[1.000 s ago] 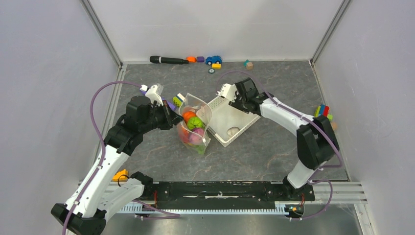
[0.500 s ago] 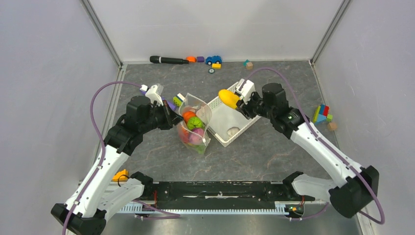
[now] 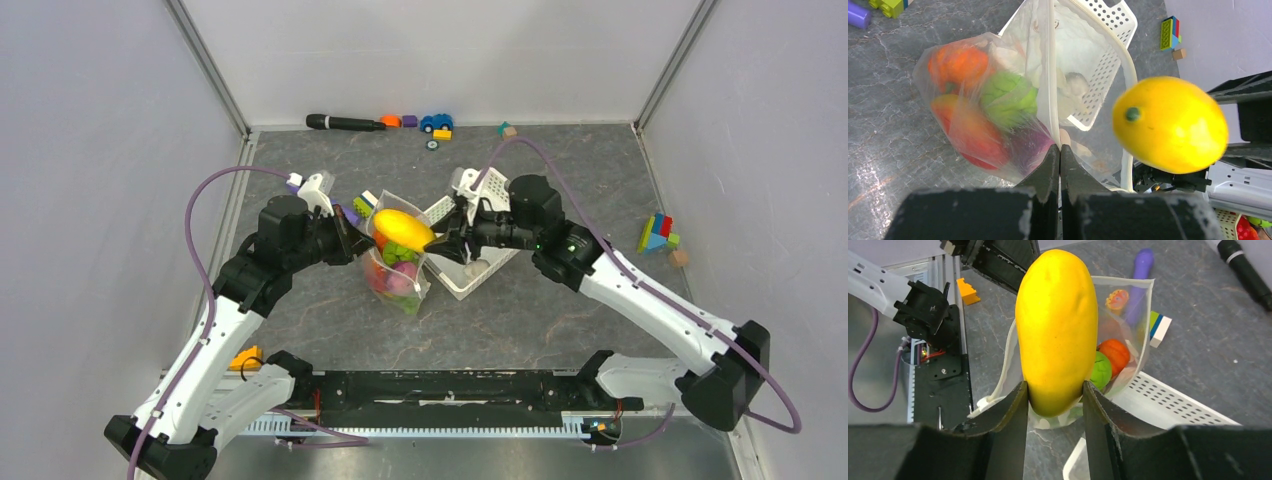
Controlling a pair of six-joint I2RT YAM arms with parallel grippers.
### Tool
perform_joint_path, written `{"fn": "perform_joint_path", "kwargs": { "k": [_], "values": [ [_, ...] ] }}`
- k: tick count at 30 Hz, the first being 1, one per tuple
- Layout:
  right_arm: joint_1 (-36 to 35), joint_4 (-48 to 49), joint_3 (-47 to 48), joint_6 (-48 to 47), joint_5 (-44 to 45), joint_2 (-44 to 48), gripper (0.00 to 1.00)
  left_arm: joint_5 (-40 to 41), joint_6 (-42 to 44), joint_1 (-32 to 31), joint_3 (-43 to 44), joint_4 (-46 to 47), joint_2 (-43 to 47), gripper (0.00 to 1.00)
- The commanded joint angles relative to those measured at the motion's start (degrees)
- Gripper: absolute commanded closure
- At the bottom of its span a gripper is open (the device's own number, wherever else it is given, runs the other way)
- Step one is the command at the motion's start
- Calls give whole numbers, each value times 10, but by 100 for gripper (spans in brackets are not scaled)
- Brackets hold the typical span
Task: Place the food in the zip-top bag and seal the zipper
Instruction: Place the fake fruit in the zipper food storage bag.
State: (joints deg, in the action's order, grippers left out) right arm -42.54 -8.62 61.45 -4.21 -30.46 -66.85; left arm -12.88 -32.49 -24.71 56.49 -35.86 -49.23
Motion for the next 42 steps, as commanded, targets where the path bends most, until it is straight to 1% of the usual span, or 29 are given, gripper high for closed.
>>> {"fn": "perform_joint_path", "kwargs": {
  "k": [1, 3, 5, 8, 9, 11, 13, 18, 20, 27, 32, 38, 42],
  "values": [
    [-20, 24, 46, 73, 54, -36, 98, -24, 8, 4, 2, 20, 1, 98],
    [-26, 3, 63, 75, 73, -53, 95, -25, 8, 4, 2, 20, 2, 98],
    [-31, -11, 74, 72, 96, -64, 88, -25, 8, 4, 2, 21, 3, 98],
    [-33, -24, 84, 71, 123, -74, 82, -27, 8, 4, 1, 22, 4, 98],
    [-33, -28, 88, 71, 127, -77, 81, -28, 8, 4, 1, 23, 3, 98],
    [-34, -29, 89, 71, 131, -82, 73, -28, 8, 4, 1, 23, 1, 98],
    [-35, -27, 90, 68, 132, -85, 69, -28, 8, 5, 1, 23, 1, 98],
    [-38, -21, 89, 60, 127, -96, 66, -29, 8, 4, 1, 23, 2, 98],
    [-40, -10, 86, 56, 119, -100, 62, -28, 8, 4, 1, 23, 2, 98],
    [-41, 2, 92, 60, 108, -119, 59, -28, 8, 5, 1, 23, 3, 98],
    [-46, -8, 93, 47, 90, -122, 49, -28, 8, 4, 1, 23, 1, 98],
    [-46, -5, 90, 26, 68, -115, 42, -30, 7, 4, 0, 23, -2, 98],
    [-47, -2, 90, 17, 45, -113, 33, -30, 8, 4, 0, 23, -2, 98]
  ]
}}
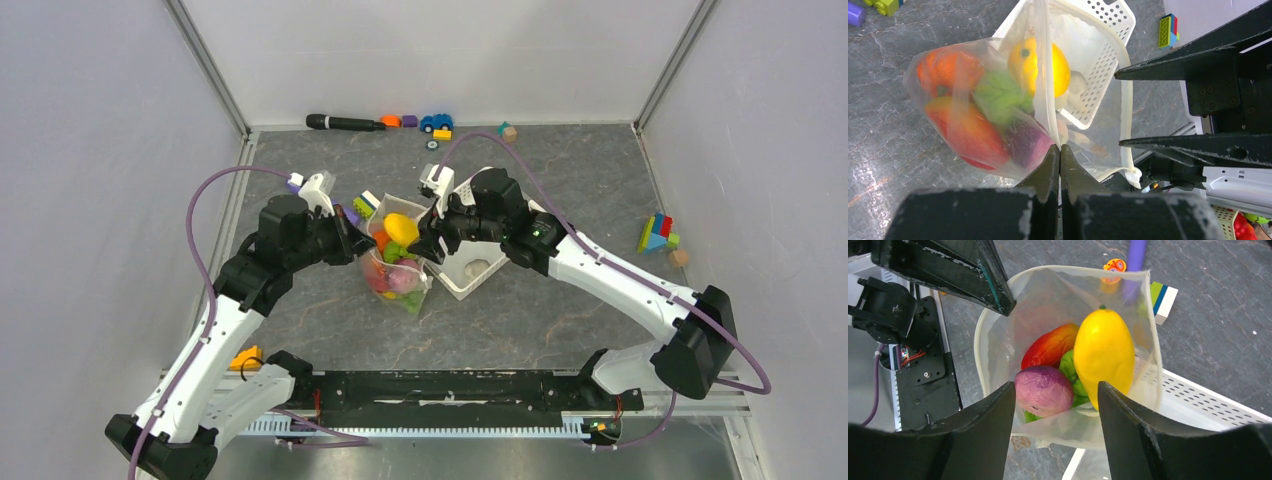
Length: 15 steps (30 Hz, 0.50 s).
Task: Place the food in the zip-top bag and seal the zipper
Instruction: Place the fake fruit in the zipper food storage bag.
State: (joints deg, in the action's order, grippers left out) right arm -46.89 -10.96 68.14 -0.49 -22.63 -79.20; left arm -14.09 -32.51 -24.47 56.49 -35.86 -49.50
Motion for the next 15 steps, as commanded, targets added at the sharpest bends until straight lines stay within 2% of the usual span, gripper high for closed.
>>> {"fn": "perform_joint_path", "kwargs": {
  "k": [1, 3, 5, 6, 11, 15],
  "values": [
    [-3, 23, 24, -24, -39, 11, 31, -19, 8, 2, 1, 23, 1, 98],
    [-2, 27, 24, -32, -46, 18, 22, -20, 8, 2, 1, 23, 0, 98],
    [-3, 32, 23, -42, -43, 26, 6, -21, 9, 2, 1, 23, 2, 98],
    [-2, 36, 21, -45, -38, 31, 2, -21, 8, 1, 1, 23, 3, 98],
    [-2, 58, 1, -62, 30, 67, 2, -22, 9, 2, 1, 23, 6, 98],
    [-1, 70, -22, -30, 193, 102, 2, -32, 10, 1, 3, 25, 8, 98]
  ]
}}
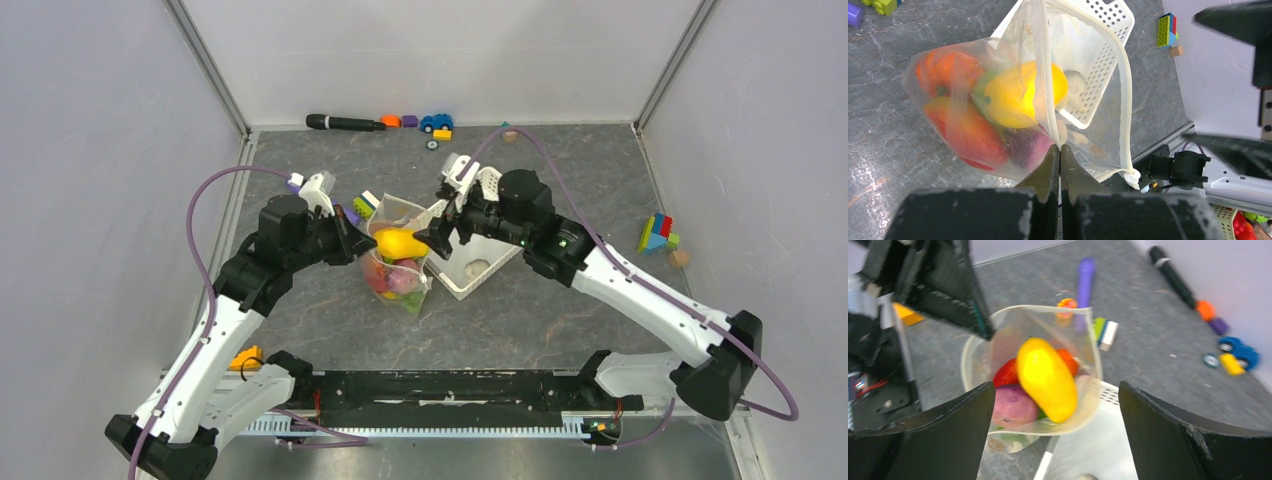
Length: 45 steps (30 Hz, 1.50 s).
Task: Place the food in the zip-top bag and seal the zipper
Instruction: Adjust the zipper food storage bag at the center of the board.
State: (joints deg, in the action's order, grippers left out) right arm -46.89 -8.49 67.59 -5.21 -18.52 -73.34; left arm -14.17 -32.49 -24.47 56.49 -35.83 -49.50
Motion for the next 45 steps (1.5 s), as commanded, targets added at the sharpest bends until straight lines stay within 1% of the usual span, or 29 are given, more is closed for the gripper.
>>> {"fn": "perform_joint_path", "kwargs": {
  "k": [1, 5, 11, 12, 14, 16, 18, 19, 20, 21, 22, 23, 24, 27, 29, 32, 36, 38, 41, 43, 45],
  "values": [
    [-1, 57, -25, 20, 179, 49, 2, -35, 10, 2, 3, 24, 7, 98],
    [0, 67, -24, 8, 176, 34, 2, -46, 11, 2, 3, 25, 5, 98],
    [2, 27, 44, 20, 134, -65, 2, -61, 11, 2, 3, 28, -8, 98],
    [3, 22, 57, 21, 135, -82, 2, -63, 12, 2, 3, 28, -10, 98],
    [5, 16, 74, 30, 149, -114, 7, -65, 11, 2, 2, 29, -13, 98],
    [5, 15, 77, 46, 174, -134, 17, -66, 11, 2, 3, 29, -18, 98],
    [5, 23, 65, 49, 175, -138, 27, -68, 4, 2, 2, 30, -23, 98],
    [5, 31, 54, 50, 177, -135, 34, -73, -2, 1, 0, 32, -27, 98],
    [4, 40, 41, 51, 181, -129, 49, -76, -8, 1, -2, 32, -31, 98],
    [5, 46, 29, 51, 182, -120, 66, -77, -20, 1, -5, 33, -33, 98],
    [4, 52, 13, 51, 198, -110, 76, -78, -33, 1, -10, 37, -33, 98],
    [5, 56, -2, 51, 205, -97, 83, -81, -48, 1, -19, 46, -33, 98],
    [5, 56, -15, 66, 211, -80, 89, -85, -60, -1, -27, 63, -31, 98],
    [5, 45, -70, 92, 224, -21, 96, -88, -96, -14, -52, 125, -30, 98],
    [5, 45, -110, 118, 232, 23, 100, -88, -103, -30, -55, 161, -38, 98],
    [5, 43, -161, 155, 264, 87, 100, -80, -94, -66, -46, 202, -69, 98],
    [5, 40, -220, 182, 321, 161, 100, -66, -85, -101, -31, 246, -146, 98],
    [5, 26, -233, 191, 362, 184, 100, -77, -86, -108, -23, 281, -191, 98],
    [5, -23, -232, 205, 426, 208, 100, -115, -85, -112, 11, 320, -251, 98],
    [5, -38, -237, 209, 434, 232, 100, -133, -73, -116, 41, 329, -288, 98],
    [5, -38, -249, 211, 411, 257, 100, -139, -59, -120, 70, 332, -313, 98]
  ]
}}
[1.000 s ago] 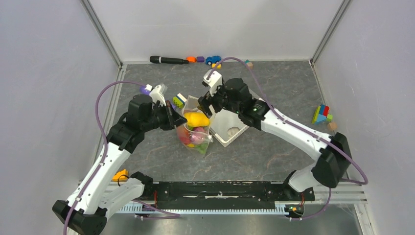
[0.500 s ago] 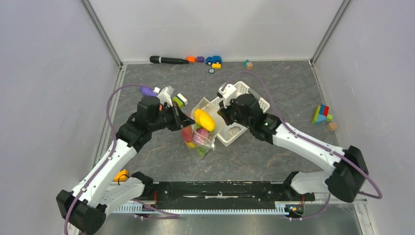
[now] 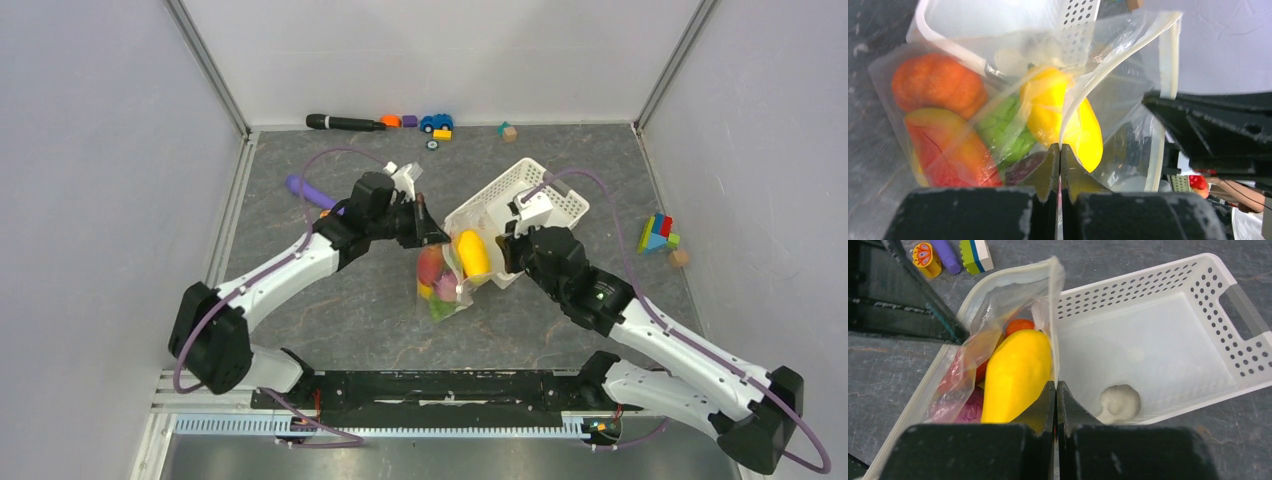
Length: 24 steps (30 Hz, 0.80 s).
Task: Place the food in the zip-top bag and seal the zipper
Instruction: Adjust the zipper food storage bag at the center of the board.
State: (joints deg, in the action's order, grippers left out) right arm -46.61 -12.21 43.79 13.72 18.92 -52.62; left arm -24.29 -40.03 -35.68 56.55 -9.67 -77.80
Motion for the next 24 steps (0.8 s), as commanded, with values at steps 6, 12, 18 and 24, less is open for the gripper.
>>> {"fn": "perform_joint_path", "kwargs": {
  "k": [6, 12, 18, 24],
  "values": [
    [2, 90, -75, 15, -52, 82, 95, -59, 60, -11, 138, 54, -76, 97],
    [2, 146, -78, 79, -15, 61, 95, -45, 127, -15, 90, 5, 9, 13],
    [2, 162, -92, 132, 59, 56, 95, 155, 179, -94, -28, -61, 188, 0],
    [2, 164, -93, 146, 56, 52, 95, 217, 187, -200, -148, -15, 323, 0]
  ]
}}
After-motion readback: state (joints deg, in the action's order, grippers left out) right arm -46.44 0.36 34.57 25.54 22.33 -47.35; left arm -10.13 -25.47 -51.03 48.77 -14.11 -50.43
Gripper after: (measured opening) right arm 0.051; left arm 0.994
